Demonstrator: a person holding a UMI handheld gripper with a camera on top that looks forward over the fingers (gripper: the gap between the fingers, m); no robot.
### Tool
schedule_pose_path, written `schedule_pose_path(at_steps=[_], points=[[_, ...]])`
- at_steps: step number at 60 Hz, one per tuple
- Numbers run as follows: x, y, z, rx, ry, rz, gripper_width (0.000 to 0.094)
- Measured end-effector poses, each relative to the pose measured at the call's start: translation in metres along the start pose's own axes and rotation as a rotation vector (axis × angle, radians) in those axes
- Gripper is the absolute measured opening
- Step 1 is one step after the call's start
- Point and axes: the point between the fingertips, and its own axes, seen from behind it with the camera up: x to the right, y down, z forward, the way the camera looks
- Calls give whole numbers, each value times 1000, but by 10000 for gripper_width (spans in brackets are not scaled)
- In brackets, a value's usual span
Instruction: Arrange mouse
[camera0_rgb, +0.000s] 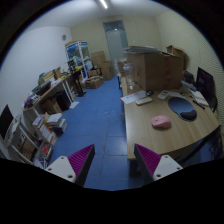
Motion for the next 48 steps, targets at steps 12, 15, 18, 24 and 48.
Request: schedule_pose_path(at_steps=[12, 15, 18, 24, 48], points=[[55, 2, 3, 8, 64, 62, 814], [77, 4, 8, 3, 85, 67, 814], [106, 4, 17, 2, 100, 63, 814], [157, 9, 36, -13, 130, 24, 815], [275, 8, 144, -36, 46, -152, 820]])
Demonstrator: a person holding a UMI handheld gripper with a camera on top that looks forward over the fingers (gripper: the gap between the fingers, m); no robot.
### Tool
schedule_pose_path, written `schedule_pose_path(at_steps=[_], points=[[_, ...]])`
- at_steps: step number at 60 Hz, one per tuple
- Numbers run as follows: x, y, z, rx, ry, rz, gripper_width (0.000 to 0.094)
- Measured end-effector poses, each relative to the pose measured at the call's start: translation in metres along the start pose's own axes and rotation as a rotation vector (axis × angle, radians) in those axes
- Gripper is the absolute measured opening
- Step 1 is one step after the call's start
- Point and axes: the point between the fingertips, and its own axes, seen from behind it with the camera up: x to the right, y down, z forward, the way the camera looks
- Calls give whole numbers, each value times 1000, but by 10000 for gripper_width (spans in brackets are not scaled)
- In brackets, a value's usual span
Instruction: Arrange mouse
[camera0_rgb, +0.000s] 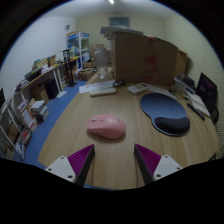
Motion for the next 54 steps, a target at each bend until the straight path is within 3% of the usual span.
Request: schedule_pose_path(at_steps=[12, 35, 37, 43, 54], points=[[-1, -32, 38, 45, -79, -75, 822], [7, -87, 99, 85, -26, -31, 825], [8, -90, 103, 86, -18, -22, 801], [17, -95, 109, 98, 38, 15, 510], [17, -93, 109, 30, 42, 58, 384]])
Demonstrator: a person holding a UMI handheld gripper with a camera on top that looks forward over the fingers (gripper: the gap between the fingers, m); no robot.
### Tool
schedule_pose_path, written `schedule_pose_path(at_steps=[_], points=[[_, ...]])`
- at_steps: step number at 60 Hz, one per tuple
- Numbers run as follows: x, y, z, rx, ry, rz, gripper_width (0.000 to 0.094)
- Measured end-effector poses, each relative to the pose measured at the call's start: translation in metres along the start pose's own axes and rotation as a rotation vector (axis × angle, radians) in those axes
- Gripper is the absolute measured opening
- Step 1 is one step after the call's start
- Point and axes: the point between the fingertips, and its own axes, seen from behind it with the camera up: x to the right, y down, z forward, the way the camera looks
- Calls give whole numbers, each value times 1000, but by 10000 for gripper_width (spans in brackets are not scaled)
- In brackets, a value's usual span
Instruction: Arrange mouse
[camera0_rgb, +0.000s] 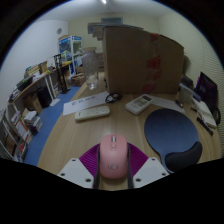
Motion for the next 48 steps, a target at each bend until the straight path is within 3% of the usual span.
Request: schedule_pose_path(at_steps=[6, 16, 20, 24, 29, 35, 41, 48], points=[[-11, -10, -16, -11, -70, -10, 344], [4, -155, -100, 292, -127, -71, 337], [53, -215, -120, 415, -67, -25, 334], [106, -244, -121, 451, 12, 3, 330], [167, -228, -92, 400, 93, 10, 332], [211, -159, -37, 239, 137, 28, 330], [218, -93, 2, 96, 127, 18, 333], [219, -42, 26, 7, 103, 18, 334]])
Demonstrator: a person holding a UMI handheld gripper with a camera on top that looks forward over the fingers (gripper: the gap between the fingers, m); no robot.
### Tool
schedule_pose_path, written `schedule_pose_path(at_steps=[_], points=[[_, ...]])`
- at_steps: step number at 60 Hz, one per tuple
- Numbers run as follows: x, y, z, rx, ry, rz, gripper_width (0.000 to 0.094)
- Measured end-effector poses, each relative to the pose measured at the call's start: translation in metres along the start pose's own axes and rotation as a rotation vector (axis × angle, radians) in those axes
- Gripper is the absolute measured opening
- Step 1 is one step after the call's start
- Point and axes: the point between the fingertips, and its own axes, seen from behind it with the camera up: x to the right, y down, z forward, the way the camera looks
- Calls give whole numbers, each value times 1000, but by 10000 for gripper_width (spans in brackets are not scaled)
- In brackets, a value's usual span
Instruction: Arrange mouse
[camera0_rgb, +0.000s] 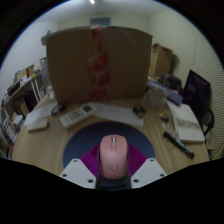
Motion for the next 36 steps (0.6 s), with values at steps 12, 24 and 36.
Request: schedule_pose_path(at_steps=[12, 24, 36], points=[[0, 4, 4, -40, -8, 3, 484], [17, -1, -28, -121, 54, 111, 832], [-31, -42, -144, -35, 73, 157, 830]])
